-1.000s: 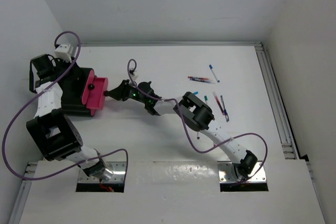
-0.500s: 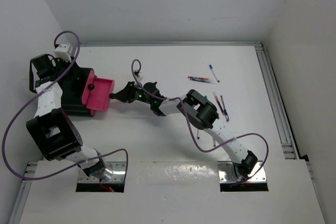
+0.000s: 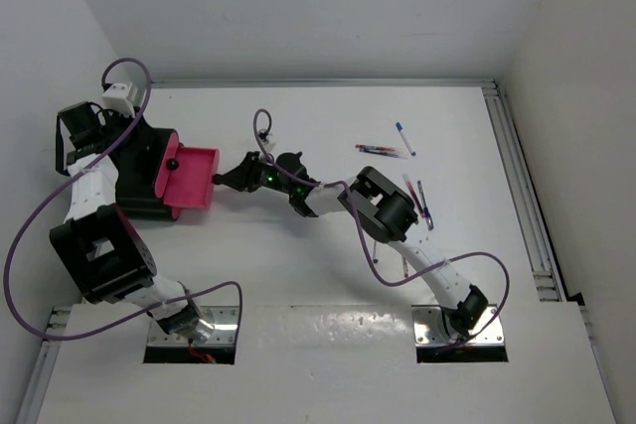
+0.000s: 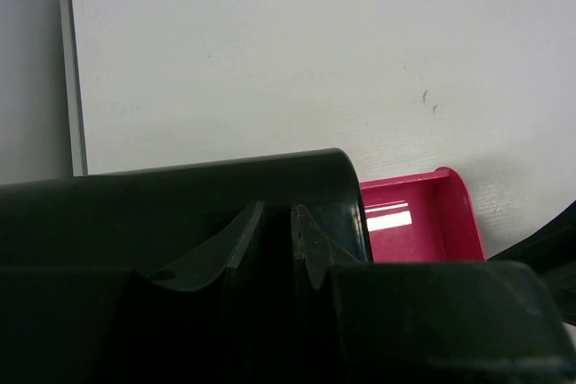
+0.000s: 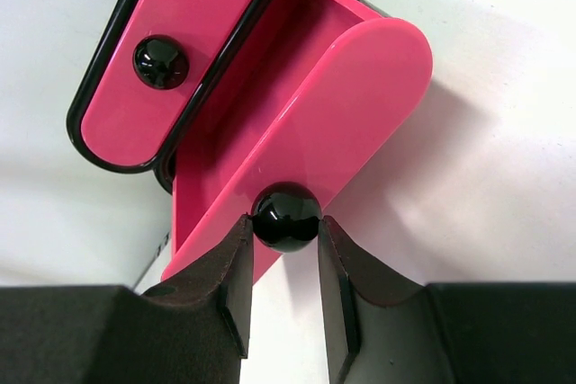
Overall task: Sort the stationery into containers
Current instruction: Open the drawer in the storage box.
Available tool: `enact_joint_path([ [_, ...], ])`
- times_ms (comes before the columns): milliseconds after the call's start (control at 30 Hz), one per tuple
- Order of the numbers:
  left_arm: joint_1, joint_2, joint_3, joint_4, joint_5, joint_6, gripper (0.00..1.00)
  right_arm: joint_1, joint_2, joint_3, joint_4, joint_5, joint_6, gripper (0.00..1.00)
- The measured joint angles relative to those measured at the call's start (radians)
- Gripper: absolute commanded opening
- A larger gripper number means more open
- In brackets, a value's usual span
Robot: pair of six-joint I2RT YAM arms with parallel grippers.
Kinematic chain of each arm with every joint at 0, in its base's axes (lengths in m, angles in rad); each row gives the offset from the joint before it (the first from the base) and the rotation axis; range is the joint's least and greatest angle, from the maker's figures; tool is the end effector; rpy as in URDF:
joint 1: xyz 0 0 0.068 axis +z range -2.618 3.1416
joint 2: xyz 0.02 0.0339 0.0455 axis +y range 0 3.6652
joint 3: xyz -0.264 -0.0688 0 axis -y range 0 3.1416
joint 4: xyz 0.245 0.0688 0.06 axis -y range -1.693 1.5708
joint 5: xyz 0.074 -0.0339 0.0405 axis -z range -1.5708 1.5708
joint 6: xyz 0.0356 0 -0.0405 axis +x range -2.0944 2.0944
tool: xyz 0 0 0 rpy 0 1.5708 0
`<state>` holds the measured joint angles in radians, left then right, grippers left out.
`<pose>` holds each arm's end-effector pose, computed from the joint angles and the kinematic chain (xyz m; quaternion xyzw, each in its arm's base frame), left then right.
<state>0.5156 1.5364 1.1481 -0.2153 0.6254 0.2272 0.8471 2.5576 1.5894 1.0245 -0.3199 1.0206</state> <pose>0.3105 0.1520 0.2817 0.0205 0.8542 -0.0932 0.5111 0.3466 0.4092 0.0973 -0.0566 0.6856 0.6418 0.3387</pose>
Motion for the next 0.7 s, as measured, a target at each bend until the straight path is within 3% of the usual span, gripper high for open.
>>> enact_joint_path([
  [67,-0.002,0.000,0.000,0.000,0.000,0.000,0.25,-0.001,0.000,0.000,-0.001,-0.002,0.000,0.43],
  [300,-0.012,0.006,0.027,-0.013,-0.006,0.000,0.25,-0.004,-0.007,-0.011,-0.010,-0.003,-0.009,0.74],
  [500,-0.047,0.033,0.087,-0.035,-0.024,0.000,0.24,-0.018,-0.054,-0.059,-0.036,-0.003,-0.031,0.82],
  [700,-0.080,0.068,0.195,-0.180,-0.056,0.016,0.25,-0.050,-0.151,-0.104,-0.098,-0.024,-0.101,0.82],
])
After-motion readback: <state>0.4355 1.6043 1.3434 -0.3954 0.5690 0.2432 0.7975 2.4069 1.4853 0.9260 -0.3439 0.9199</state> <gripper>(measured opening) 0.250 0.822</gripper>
